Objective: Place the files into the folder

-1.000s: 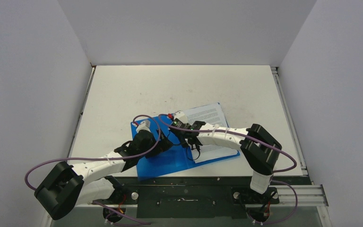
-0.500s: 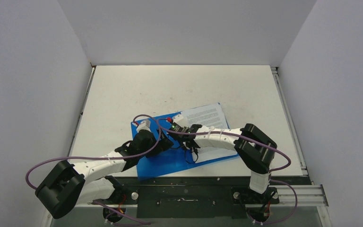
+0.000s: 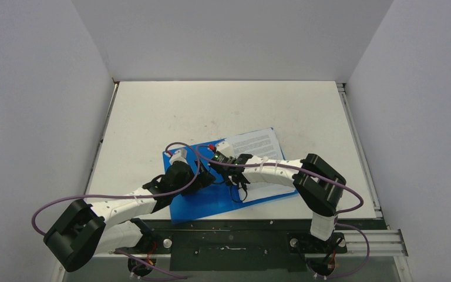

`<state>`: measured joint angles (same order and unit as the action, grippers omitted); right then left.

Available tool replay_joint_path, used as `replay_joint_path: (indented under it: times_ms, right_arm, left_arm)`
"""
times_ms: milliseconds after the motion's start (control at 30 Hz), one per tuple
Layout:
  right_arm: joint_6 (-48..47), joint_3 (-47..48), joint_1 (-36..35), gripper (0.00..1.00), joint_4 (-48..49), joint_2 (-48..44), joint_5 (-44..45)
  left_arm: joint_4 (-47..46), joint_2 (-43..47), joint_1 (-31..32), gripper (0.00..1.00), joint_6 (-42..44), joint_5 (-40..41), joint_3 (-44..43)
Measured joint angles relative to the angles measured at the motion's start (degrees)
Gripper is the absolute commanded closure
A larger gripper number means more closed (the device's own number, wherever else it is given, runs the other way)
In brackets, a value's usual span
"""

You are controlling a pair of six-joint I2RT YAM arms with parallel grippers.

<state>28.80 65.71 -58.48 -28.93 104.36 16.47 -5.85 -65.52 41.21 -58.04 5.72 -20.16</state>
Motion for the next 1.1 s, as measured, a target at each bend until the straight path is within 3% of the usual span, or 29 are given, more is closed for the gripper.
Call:
replay_joint_path:
  times_ms: [300, 733, 1100]
  right_arm:
    - [0.85, 0.70, 0.00, 0.91, -0.72, -0.24, -0.48]
    - [1.92, 3.67, 1.31, 0.69, -1.60, -4.72, -0.17]
    - [1.90, 4.07, 6.25, 0.67, -0.07, -5.70, -1.49]
  left_arm:
    - [0.66, 0.46, 0.00, 0.02, 0.04, 0.07, 0.00]
    - [1.31, 1.38, 0.00, 0.02, 0.04, -0.02, 0.24]
    - [6.75, 6.88, 0.00, 0.03, 0.83, -1.03, -0.28]
